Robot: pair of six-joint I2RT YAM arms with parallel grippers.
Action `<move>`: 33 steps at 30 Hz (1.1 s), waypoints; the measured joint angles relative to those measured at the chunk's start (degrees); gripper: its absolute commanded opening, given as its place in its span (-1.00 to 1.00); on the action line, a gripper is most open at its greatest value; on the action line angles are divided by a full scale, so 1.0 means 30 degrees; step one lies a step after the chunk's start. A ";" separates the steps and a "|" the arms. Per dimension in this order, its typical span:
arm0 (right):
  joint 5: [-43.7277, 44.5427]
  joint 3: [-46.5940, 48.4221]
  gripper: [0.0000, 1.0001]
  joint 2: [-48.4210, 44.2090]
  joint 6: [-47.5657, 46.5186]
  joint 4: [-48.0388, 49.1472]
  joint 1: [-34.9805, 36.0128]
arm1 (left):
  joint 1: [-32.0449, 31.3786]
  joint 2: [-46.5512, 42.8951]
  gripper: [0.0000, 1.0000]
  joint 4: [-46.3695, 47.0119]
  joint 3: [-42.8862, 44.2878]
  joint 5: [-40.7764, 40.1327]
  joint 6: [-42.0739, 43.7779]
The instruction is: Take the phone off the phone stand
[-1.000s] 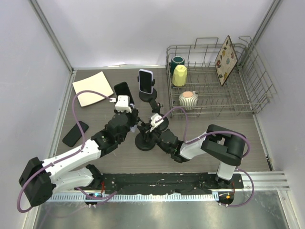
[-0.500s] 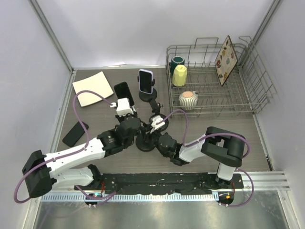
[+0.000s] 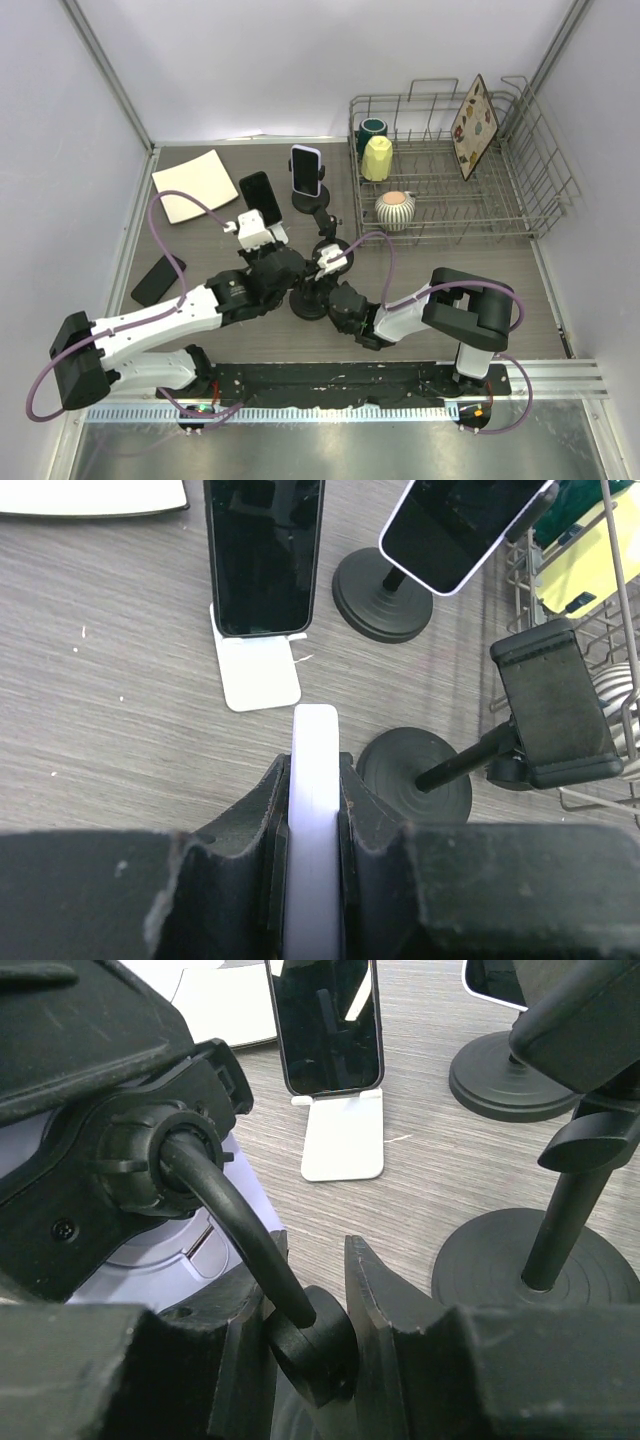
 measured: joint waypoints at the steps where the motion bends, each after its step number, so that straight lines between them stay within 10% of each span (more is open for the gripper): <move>1: 0.0146 0.0073 -0.99 0.0000 0.0051 -0.0131 0.0015 | 0.0095 -0.0058 -1.00 -0.0204 0.0007 0.0138 -0.0379; 33: -0.0430 0.0648 -0.99 0.0342 0.0787 -0.0233 0.0058 | 0.7504 -0.2994 -1.00 -0.1858 -0.0386 1.0754 -0.0896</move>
